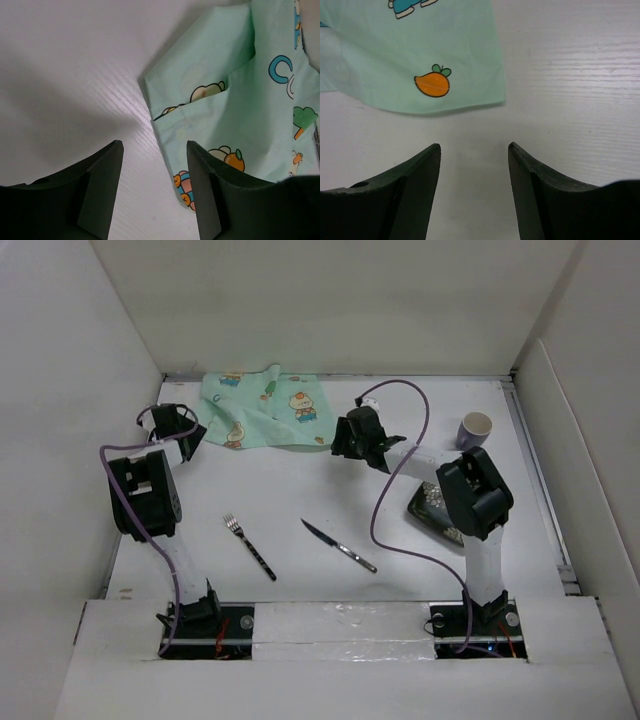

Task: Set the dinner table for one person

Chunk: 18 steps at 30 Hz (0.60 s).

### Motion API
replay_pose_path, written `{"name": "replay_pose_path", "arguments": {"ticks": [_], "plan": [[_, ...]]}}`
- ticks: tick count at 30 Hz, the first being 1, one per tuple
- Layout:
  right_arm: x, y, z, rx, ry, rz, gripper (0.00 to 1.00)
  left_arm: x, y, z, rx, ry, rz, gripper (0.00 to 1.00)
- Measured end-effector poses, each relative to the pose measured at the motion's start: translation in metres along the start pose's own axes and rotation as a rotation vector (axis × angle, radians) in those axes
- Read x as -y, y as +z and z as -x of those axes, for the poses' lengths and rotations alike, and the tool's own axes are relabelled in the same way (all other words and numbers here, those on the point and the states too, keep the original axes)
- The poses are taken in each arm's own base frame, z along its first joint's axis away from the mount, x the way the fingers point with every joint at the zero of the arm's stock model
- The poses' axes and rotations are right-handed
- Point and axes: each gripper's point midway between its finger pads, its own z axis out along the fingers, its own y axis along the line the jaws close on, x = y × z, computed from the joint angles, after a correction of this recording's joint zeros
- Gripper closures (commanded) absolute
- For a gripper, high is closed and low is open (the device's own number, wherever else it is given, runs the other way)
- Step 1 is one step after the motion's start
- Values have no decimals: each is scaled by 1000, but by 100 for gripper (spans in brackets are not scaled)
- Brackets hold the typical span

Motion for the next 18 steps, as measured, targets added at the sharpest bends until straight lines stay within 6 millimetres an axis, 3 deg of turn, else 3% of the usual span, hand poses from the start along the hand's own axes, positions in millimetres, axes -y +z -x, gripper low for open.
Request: {"name": "replay_pose_path", "arguments": {"ticks": [7, 11, 18], "plan": [[15, 13, 3, -17, 66, -21, 36, 8, 29, -7, -62, 24, 10, 49], [16, 30, -5, -47, 96, -13, 36, 10, 31, -8, -71, 25, 6, 49], [8, 39, 1, -49, 139, 12, 39, 14, 38, -5, -73, 33, 5, 50]]}}
